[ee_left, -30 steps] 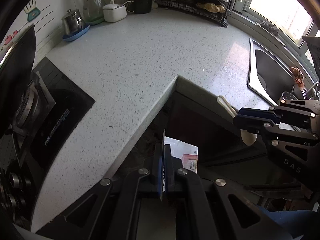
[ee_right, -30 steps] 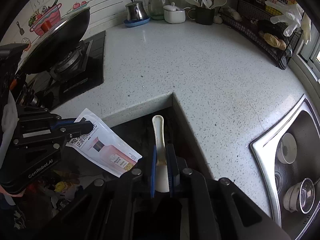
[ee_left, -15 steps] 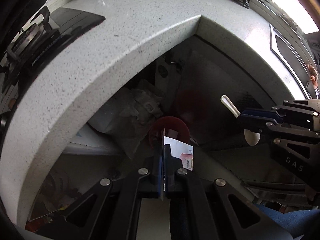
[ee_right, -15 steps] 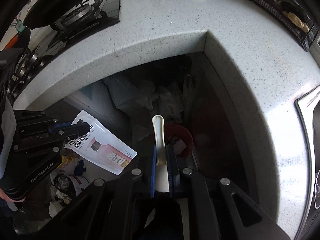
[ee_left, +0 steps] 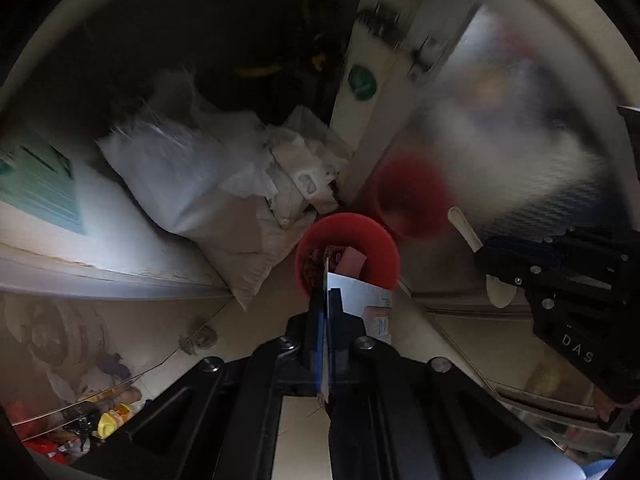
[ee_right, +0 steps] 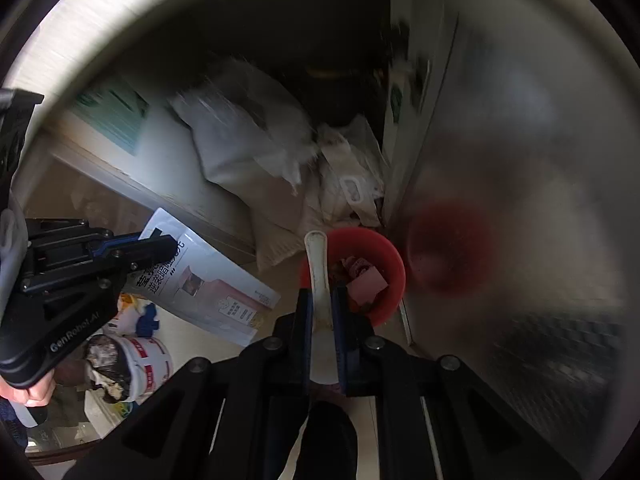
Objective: Collect trash
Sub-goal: 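Carry the sample packet and spoon with both grippers down to the red bin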
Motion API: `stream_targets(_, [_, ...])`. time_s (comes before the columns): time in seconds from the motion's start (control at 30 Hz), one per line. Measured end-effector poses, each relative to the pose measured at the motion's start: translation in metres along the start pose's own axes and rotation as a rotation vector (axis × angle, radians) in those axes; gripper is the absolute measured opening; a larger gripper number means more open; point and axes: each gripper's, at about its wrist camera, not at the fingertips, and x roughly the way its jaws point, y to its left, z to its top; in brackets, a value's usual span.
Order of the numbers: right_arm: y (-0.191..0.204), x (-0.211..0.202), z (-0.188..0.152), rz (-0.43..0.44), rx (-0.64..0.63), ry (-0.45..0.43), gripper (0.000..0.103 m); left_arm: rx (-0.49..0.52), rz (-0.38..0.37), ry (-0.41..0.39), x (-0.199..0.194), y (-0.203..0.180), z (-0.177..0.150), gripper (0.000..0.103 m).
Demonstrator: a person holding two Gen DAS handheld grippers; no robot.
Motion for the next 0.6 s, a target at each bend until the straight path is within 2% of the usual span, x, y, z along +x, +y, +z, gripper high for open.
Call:
stream_targets(0.33, [-0.042, 0.122, -0.023, -0.026, 0.051, 0.002, 0.009, -0.008, -0.048, 0.039, 0.148, 0.007, -0.015, 0.001])
stream_targets(0.47, [-0.057, 0.159, -0.033, -0.04, 0.09, 0.024, 0.009, -0.023, -0.059, 0.051, 0.186, 0.007, -0.018, 0.001])
stream_targets(0.6, [-0.066, 0.169, -0.042, -0.039, 0.108, 0.029, 0.009, 0.005, -0.1, 0.084, 0.213, -0.001, -0.019, 0.001])
